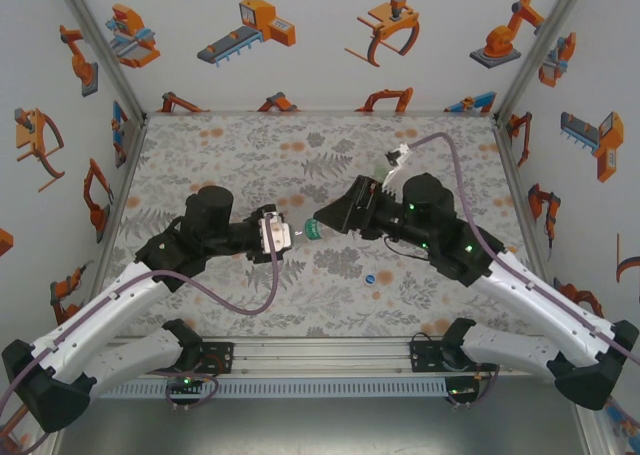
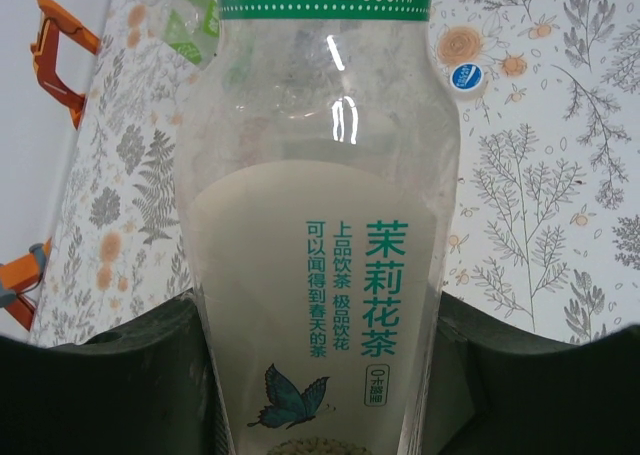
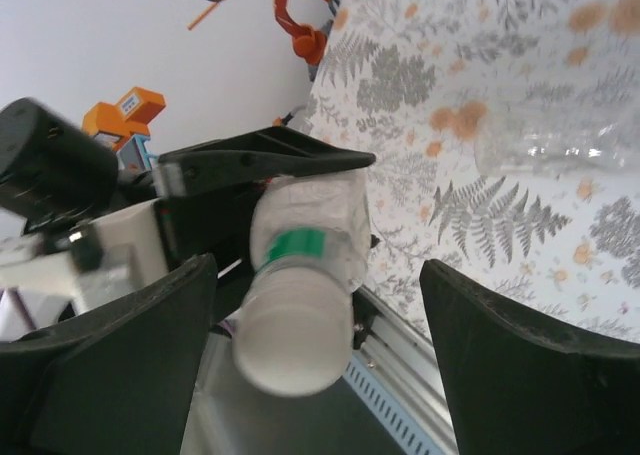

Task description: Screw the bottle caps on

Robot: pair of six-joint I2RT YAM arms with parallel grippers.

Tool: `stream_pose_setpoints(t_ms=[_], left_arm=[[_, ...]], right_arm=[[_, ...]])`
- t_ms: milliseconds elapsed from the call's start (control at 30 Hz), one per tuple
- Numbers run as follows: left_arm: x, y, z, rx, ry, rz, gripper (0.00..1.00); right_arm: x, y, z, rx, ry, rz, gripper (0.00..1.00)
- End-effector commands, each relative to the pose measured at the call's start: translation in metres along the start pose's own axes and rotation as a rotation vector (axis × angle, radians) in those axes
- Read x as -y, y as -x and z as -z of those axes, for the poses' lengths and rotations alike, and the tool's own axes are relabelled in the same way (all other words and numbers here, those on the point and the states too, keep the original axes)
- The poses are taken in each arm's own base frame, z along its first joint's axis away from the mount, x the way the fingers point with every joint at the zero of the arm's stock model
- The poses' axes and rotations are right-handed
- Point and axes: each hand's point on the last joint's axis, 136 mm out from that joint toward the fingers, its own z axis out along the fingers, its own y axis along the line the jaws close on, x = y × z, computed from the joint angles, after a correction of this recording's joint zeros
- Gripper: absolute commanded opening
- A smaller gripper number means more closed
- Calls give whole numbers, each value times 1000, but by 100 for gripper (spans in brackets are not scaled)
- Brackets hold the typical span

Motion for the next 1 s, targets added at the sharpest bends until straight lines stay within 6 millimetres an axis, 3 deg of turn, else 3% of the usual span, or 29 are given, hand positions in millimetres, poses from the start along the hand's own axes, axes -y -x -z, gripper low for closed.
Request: stream_pose_setpoints(t_ms=[0,167,333,500,633,967], left_arm=[[-1,18,5,67,-8,-38,0],[1,19,5,75,-19,-46,0],[8,23,6,100,-58,-51,0],[9,24,6,100,-66,-48,0],[9,23,5,95,-66,-46,0],[8,22,5,92,-64,-48,0]], right_arm=[[-25,21,35,91,45,263,75],[-45,17,51,117,141,595,70],[-61,-14,54,44,304,1005,68],[-66,-41,56,-31,440,1287,67],[-70,-50,54,-60,509,1354,65],[-68,-50,43,-56,508,1355,51]])
